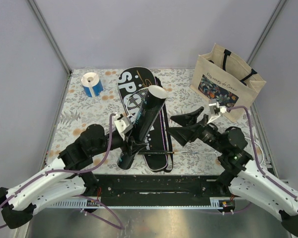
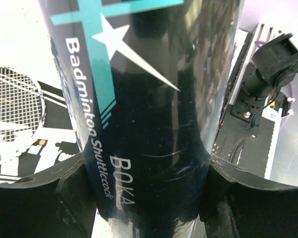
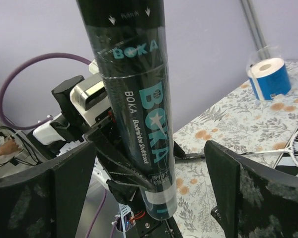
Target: Pack up the badminton gear
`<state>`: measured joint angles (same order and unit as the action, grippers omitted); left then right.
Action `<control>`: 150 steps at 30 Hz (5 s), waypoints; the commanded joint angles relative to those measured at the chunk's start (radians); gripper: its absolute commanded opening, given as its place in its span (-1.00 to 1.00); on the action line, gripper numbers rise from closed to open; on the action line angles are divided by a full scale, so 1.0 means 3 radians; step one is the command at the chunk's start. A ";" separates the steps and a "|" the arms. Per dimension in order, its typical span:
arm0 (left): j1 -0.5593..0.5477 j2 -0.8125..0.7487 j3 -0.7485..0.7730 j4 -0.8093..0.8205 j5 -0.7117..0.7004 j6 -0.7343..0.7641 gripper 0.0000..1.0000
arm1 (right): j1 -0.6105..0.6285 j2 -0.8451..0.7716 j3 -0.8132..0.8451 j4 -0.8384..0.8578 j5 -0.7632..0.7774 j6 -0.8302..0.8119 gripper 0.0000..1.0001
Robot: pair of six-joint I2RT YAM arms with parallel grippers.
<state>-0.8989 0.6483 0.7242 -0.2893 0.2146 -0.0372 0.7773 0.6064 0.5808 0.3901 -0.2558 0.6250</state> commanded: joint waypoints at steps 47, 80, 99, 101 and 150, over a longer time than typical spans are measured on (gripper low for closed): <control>-0.0005 -0.0407 0.0081 -0.0517 -0.1328 -0.0162 0.98 | -0.0545 0.1803 0.2358 -0.3186 0.1905 -0.1884 -0.10; 0.0087 0.0037 0.0086 -0.0963 -0.1779 -0.0152 0.98 | -0.1491 0.4944 0.4302 -0.3673 0.1707 -0.2309 0.79; 0.0000 0.1187 0.0362 -0.1025 -0.0133 0.1228 0.51 | -0.1486 0.2316 0.1890 -0.2748 0.0265 -0.1113 0.72; -0.0061 0.1346 0.0418 -0.1014 -0.0117 0.1371 0.50 | -0.1486 0.2004 0.1594 -0.2615 0.0173 -0.0985 0.71; -0.0624 0.2109 -0.0108 0.0525 0.0021 0.0953 -1.00 | -0.1486 -0.0804 0.0329 -0.2665 0.0505 0.0217 0.76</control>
<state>-1.0801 1.3903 0.7090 -0.2077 0.1696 0.3214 0.3271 0.3958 0.6785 -0.3946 -0.1299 0.6067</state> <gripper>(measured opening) 0.337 0.879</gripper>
